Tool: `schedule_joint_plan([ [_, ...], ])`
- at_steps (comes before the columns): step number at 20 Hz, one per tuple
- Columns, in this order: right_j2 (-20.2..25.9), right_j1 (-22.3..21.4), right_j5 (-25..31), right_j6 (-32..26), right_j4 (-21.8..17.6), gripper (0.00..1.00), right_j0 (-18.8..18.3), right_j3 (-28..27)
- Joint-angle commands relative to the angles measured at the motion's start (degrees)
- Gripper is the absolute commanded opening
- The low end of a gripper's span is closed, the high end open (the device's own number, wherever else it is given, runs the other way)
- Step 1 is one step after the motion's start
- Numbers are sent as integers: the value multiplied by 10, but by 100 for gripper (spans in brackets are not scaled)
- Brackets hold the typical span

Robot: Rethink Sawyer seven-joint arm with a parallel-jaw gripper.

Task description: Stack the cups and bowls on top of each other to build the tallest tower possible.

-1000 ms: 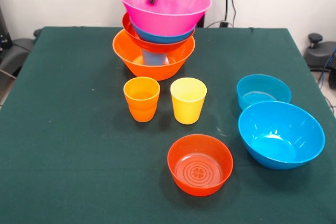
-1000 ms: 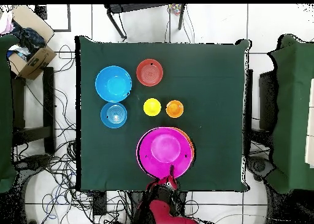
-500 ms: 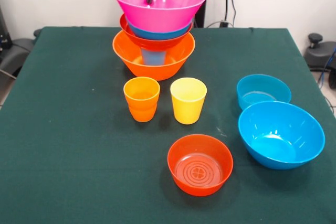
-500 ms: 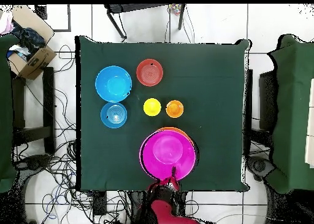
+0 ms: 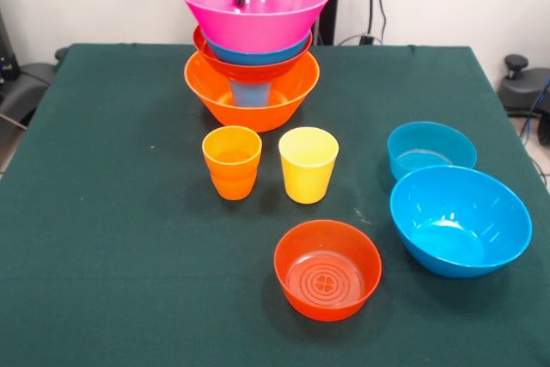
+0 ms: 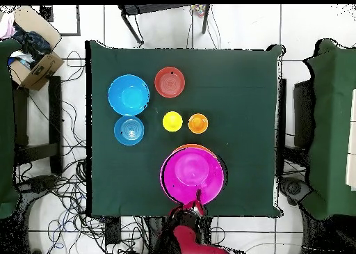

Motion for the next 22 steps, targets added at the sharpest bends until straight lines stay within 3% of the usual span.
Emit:
schedule_joint_plan([
  [1,66,12,94,97,-9,100,-5,-60],
  [16,96,-5,114,112,-23,100,-48,-48],
  [22,98,-9,119,110,-19,100,-50,-45],
])
